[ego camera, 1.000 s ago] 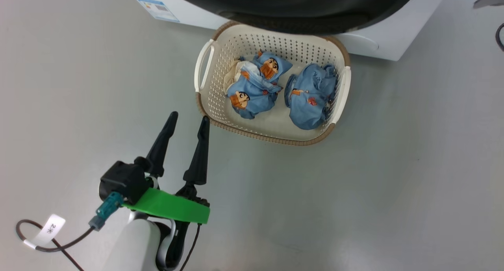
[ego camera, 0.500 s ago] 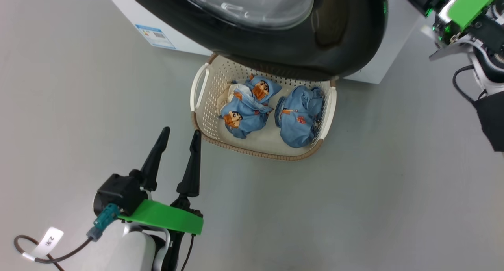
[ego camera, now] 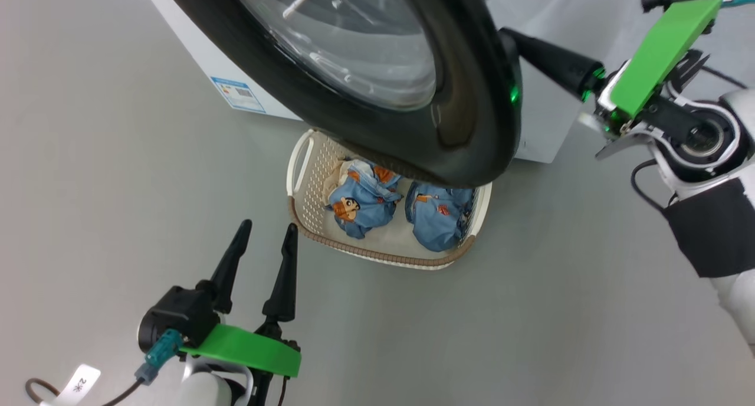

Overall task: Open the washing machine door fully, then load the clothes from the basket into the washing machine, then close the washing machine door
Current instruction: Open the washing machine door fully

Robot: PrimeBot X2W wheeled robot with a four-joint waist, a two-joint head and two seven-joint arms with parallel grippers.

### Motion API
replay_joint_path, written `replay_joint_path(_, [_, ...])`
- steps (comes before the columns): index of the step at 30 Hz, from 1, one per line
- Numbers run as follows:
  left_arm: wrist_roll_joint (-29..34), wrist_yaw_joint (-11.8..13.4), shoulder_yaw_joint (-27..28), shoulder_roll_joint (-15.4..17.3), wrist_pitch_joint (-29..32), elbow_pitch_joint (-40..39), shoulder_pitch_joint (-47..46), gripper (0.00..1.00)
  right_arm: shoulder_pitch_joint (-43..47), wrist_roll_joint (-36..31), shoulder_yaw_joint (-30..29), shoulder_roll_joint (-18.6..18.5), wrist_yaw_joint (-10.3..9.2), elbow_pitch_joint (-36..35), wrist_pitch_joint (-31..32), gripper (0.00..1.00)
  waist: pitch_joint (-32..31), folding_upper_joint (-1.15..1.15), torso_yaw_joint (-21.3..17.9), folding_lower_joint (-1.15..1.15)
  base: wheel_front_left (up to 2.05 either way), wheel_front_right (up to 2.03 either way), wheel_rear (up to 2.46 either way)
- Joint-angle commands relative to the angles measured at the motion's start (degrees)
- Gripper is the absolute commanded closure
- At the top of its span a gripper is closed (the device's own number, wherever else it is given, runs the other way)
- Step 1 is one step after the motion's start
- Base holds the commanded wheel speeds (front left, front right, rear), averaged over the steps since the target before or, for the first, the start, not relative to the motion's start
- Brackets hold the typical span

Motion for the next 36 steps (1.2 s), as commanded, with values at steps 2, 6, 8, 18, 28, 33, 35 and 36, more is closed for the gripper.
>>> replay_joint_path(2, [0.54, -0.11, 2.26, 0.87, -0.6, -1.09, 0.84, 0.0, 1.59, 0.96, 0.69, 1.51, 0.35, -2.22, 0.82, 1.0, -1.15, 0.0, 0.09, 0.0, 0.0, 0.0, 0.0])
replay_joint_path(6, [1.11, -0.2, 2.72, 0.87, -0.6, -1.04, 2.05, 0.0, 3.79, 1.23, 1.08, 2.21, 0.35, -3.0, 1.69, 1.0, -2.68, 0.0, 0.14, 0.0, 0.0, 0.0, 0.0])
replay_joint_path(8, [1.43, -0.24, 2.97, 0.87, -0.6, -1.01, 2.6, 0.0, 4.89, 1.34, 1.28, 2.54, 0.35, -3.41, 2.22, 1.0, -3.5, 0.0, 0.17, 0.0, 0.0, 0.0, 0.0])
replay_joint_path(18, [3.02, -0.56, 3.94, 0.87, -0.6, -0.86, 5.16, 0.0, 10.03, 1.65, 2.54, 4.77, 0.35, -6.08, 4.83, 1.0, -7.36, 0.0, 0.58, 0.0, 0.0, 0.0, 0.0])
replay_joint_path(28, [4.22, -0.91, 5.06, 0.87, -0.6, -1.19, 7.23, 0.0, 14.09, 1.72, 3.26, 7.59, 0.35, -8.88, 6.93, 1.0, -9.77, 0.0, 1.88, 0.0, 0.0, 0.0, 0.0])
replay_joint_path(33, [4.43, -1.01, 5.16, 0.87, -0.6, -1.22, 7.86, 0.0, 15.73, 1.16, 3.7, 8.71, 0.35, -9.7, 7.55, 1.0, -10.61, 0.0, 2.63, 0.0, 0.0, 0.0, 0.0])
replay_joint_path(35, [4.47, -1.02, 5.17, 0.87, -0.6, -1.29, 8.07, 0.0, 16.1, 0.96, 3.77, 9.12, 0.35, -9.84, 7.63, 1.0, -10.79, 0.0, 2.84, 0.0, 0.0, 0.0, 0.0])
replay_joint_path(36, [4.47, -1.02, 5.12, 0.87, -0.6, -1.33, 8.14, 0.0, 16.23, 0.81, 3.75, 9.24, 0.35, -9.85, 7.6, 1.0, -10.86, 0.0, 3.01, 0.0, 0.0, 0.0, 0.0])
